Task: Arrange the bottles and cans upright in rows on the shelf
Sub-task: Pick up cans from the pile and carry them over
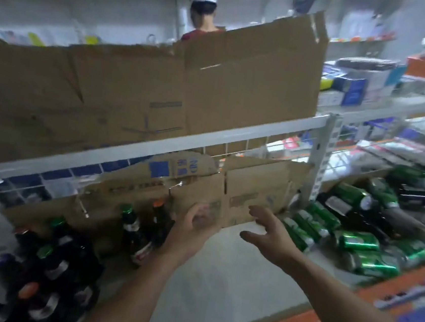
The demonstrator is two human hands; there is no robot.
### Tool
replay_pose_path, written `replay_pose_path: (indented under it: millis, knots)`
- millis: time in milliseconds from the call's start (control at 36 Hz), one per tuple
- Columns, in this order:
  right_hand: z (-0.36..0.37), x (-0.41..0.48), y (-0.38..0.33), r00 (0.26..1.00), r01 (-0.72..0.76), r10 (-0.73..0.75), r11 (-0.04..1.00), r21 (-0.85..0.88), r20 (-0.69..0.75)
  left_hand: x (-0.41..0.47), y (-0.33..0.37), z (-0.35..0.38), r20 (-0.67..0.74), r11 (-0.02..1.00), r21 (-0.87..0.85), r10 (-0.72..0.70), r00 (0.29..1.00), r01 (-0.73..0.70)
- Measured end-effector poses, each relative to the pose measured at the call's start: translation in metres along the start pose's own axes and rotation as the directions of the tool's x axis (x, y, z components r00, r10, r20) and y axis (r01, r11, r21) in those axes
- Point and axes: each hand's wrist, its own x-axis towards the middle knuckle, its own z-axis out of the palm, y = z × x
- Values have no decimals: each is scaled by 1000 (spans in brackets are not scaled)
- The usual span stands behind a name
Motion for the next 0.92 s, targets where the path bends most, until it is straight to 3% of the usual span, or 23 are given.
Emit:
replay_pose_path:
  millis: [167,361,639,917]
  knots:
    - [-87,-74,11,963,-17,29,999,44,-270,-15,60,84,284,983,-24,181,941,-182]
    - [-176,-154,24,878,-67,94,995,75,-470,-34,102,162,393,948,45,274,878,-316]
    - [-291,-172,68,873,-74,120,991,115,-474,-22,162,275,490,924,69,296,820,-375]
    - [-379,-126,123,928,-110,142,988,112,-343,18,174,370,401,956,127,194,895,-264]
